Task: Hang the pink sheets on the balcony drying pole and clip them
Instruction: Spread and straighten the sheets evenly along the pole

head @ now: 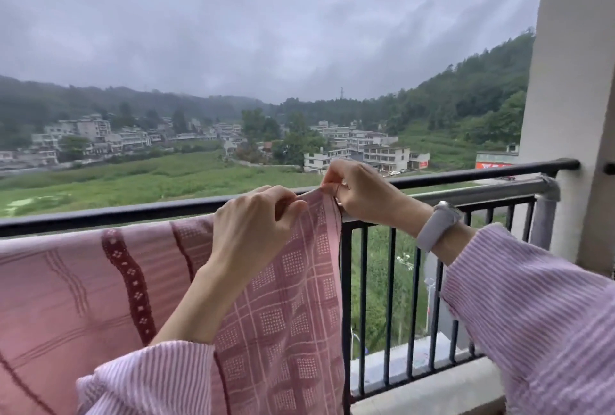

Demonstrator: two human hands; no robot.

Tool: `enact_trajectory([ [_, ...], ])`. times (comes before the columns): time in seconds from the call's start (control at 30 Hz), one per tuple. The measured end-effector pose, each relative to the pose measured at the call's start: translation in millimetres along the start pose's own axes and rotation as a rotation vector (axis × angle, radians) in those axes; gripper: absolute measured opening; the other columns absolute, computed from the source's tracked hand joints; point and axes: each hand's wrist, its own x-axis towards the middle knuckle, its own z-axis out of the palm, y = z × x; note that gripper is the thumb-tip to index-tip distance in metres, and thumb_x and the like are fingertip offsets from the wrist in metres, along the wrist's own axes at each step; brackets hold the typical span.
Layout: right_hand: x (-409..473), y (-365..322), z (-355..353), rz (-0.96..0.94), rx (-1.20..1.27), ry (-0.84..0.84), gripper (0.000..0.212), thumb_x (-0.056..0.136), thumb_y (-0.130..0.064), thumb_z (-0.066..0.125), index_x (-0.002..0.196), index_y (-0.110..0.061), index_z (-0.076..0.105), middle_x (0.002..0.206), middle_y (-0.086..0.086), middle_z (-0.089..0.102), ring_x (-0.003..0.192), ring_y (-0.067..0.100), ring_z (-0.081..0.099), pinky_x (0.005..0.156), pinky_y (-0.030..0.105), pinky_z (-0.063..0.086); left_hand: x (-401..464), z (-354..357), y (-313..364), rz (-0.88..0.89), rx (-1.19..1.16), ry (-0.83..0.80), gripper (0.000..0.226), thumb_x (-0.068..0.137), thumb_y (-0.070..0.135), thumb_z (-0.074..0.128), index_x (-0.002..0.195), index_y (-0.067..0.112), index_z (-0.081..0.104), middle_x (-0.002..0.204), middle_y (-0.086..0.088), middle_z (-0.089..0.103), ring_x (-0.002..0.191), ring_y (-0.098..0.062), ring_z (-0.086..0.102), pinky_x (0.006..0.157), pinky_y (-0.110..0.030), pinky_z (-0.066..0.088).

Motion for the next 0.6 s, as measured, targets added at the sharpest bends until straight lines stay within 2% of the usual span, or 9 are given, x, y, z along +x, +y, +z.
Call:
enact_trajectory([
  [0.1,-8,47,-36,0.027,0.012,-0.008,0.015,0.088,-0.003,0.053,0.078,-0.014,0.051,0.073,-0.008,0.051,0.069,0.007,0.049,0.067,0.028,0.046,21,34,39,0.039,-0.009,0.009,0.028,0.086,0.044,0.051,0.102,0.025,0.063,0.095,0.004,0.069,0.081,-0.019,0.062,0.070,-0.030,0.046],
  [0.23,-34,111,-93,0.074,-0.056,0.004,0.014,0.087,-0.005,0.056,0.079,-0.015,0.051,0.072,-0.012,0.051,0.068,-0.003,0.047,0.058,0.008,0.037,54,88,104,0.087,-0.043,-0.023,0.021,0.090,0.036,0.050,0.103,0.025,0.063,0.094,0.004,0.069,0.081,-0.020,0.062,0.067,-0.028,0.037],
  [0.4,-65,182,-146,0.145,-0.028,0.040,0.010,0.088,-0.002,0.054,0.081,-0.009,0.054,0.069,-0.017,0.050,0.063,-0.010,0.046,0.055,0.001,0.036,81,144,176,0.140,-0.074,-0.022,0.021,0.091,0.032,0.048,0.105,0.023,0.061,0.097,0.002,0.069,0.084,-0.023,0.061,0.070,-0.029,0.035],
  [0.47,-72,206,-161,0.135,-0.046,0.060,0.005,0.089,-0.005,0.054,0.084,-0.007,0.056,0.068,-0.017,0.050,0.063,-0.006,0.048,0.054,0.004,0.038,89,165,199,0.133,-0.069,0.003,0.020,0.091,0.031,0.049,0.103,0.021,0.061,0.096,0.001,0.069,0.082,-0.023,0.061,0.071,-0.030,0.036],
  [0.53,-80,229,-175,0.107,-0.032,0.065,0.005,0.089,-0.007,0.055,0.084,-0.008,0.056,0.068,-0.013,0.053,0.064,0.010,0.055,0.057,0.011,0.044,95,183,221,0.123,-0.055,0.029,0.019,0.091,0.030,0.050,0.100,0.019,0.062,0.093,0.000,0.069,0.079,-0.023,0.062,0.072,-0.031,0.038],
  [0.6,-88,255,-189,0.073,-0.019,0.048,0.011,0.088,-0.007,0.055,0.080,-0.013,0.053,0.068,-0.009,0.056,0.068,0.033,0.060,0.064,0.039,0.053,97,202,246,0.107,-0.037,0.059,0.018,0.090,0.028,0.052,0.097,0.017,0.063,0.090,-0.001,0.070,0.076,-0.024,0.062,0.074,-0.031,0.039],
])
